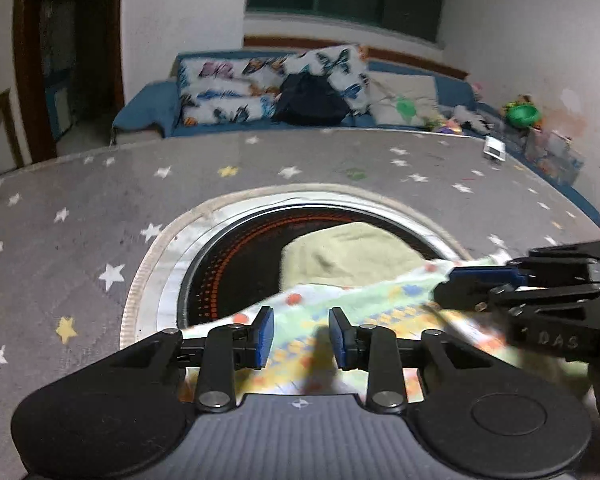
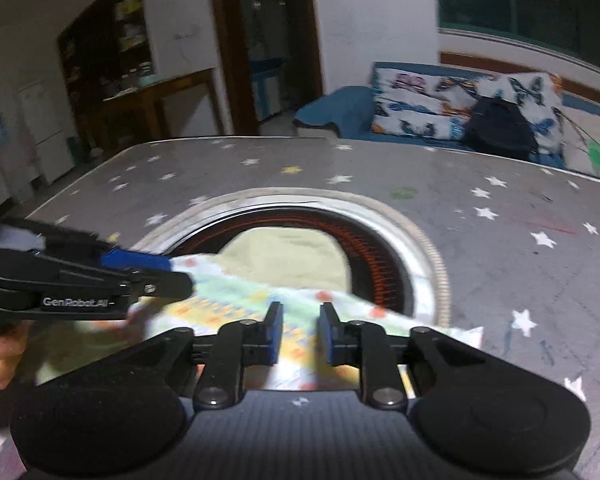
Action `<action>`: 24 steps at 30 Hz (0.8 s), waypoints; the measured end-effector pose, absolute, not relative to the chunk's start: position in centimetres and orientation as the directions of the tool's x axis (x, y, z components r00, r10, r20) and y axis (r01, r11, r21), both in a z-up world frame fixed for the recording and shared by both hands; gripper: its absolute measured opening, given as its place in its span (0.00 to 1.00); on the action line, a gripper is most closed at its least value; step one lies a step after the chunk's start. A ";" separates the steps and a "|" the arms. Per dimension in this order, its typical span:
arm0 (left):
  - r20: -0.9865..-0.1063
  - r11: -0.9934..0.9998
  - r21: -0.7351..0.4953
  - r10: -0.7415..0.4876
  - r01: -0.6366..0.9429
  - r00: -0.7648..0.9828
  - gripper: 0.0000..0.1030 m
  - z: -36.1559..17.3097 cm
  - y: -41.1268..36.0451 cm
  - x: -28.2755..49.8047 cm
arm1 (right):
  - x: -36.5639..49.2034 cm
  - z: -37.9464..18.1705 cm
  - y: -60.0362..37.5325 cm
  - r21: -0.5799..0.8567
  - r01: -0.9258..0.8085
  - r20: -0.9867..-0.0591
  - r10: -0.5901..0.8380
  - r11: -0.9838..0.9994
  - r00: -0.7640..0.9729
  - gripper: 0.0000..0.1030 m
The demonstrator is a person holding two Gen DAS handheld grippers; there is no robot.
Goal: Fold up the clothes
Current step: 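Lower the folded garment onto the table with both grippers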
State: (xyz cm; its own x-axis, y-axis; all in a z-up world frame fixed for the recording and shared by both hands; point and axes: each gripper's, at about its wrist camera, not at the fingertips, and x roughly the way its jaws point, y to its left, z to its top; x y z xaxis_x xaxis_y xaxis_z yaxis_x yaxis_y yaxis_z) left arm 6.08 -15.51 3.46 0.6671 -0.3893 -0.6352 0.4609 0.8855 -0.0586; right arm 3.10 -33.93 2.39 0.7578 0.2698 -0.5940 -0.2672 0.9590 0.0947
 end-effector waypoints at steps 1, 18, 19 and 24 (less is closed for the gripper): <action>-0.627 0.879 -0.052 -0.398 0.473 0.670 0.33 3.6 -15.6 5.1 | 2.5 2.5 -33.6 0.092 -0.286 -0.595 0.283 0.954 0.752 0.23; -0.602 0.884 -0.005 -0.377 0.468 0.705 0.43 2.5 -12.7 -3.9 | -8.7 1.6 -32.2 0.013 -0.398 -0.589 0.329 0.917 0.738 0.28; -0.602 0.887 -0.012 -0.374 0.461 0.706 0.43 2.5 -12.3 -4.0 | -9.0 1.6 -32.6 0.014 -0.388 -0.589 0.321 0.922 0.742 0.28; -0.601 0.905 -0.025 -0.353 0.425 0.717 0.45 2.5 -10.6 -4.3 | -9.6 2.0 -36.0 0.064 -0.301 -0.601 0.277 0.952 0.750 0.29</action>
State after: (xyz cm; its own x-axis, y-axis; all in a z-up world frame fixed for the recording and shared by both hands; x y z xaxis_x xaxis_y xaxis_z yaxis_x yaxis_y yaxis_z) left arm -4.33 -10.61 2.45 0.7172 -0.3532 -0.6007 0.4247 0.9050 -0.0249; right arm -9.64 -36.03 2.04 0.7497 0.2773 -0.6009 -0.3009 0.9515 0.0636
